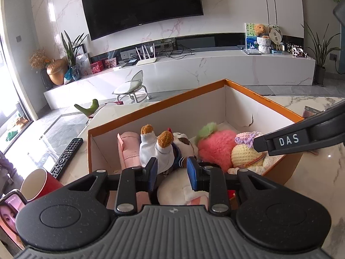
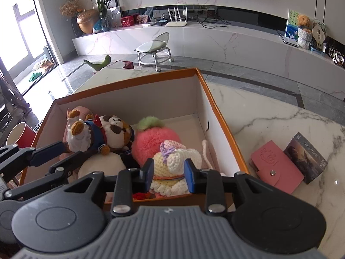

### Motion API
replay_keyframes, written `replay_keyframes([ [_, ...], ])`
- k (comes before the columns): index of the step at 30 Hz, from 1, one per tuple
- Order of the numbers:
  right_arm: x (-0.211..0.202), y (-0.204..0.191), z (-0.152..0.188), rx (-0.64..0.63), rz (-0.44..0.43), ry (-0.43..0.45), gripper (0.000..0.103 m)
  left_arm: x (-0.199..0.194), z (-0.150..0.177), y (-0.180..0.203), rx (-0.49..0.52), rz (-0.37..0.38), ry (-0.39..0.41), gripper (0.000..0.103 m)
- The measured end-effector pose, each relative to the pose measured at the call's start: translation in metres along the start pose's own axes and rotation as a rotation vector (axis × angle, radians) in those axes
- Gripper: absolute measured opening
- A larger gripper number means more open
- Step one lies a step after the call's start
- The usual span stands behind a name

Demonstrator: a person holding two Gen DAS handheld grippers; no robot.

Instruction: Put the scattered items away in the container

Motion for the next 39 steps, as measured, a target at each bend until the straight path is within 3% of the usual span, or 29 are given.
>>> replay_keyframes([
  [5,-0.005,-0.004,0.0,0.005,0.009,0.005,0.033,-0.01,0.002,-0.002,-0.028,-0.012,-0.004,0.035],
  [15,-0.061,0.008,0.006,0.013,0.02,0.097,0.038,-0.052,-0.005,0.014,-0.08,0.019,0.047,0.037],
  [28,-0.144,0.06,0.051,0.143,0.038,0.169,0.047,-0.106,-0.008,0.089,0.037,0.089,0.119,0.047],
  [39,-0.185,0.116,0.104,0.254,0.096,0.214,0.049,-0.116,0.0,0.155,0.13,0.139,0.135,0.05],
])
Point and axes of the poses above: each gripper's, at about its wrist camera, not at the fingertips, and x roughly the way its jaws point, y to its right, z to its underside, the point moved 1 cm from there along x, roughly the way its jaws point, and after that the axes turned 13 degrees about z, right-handed, at the moved point
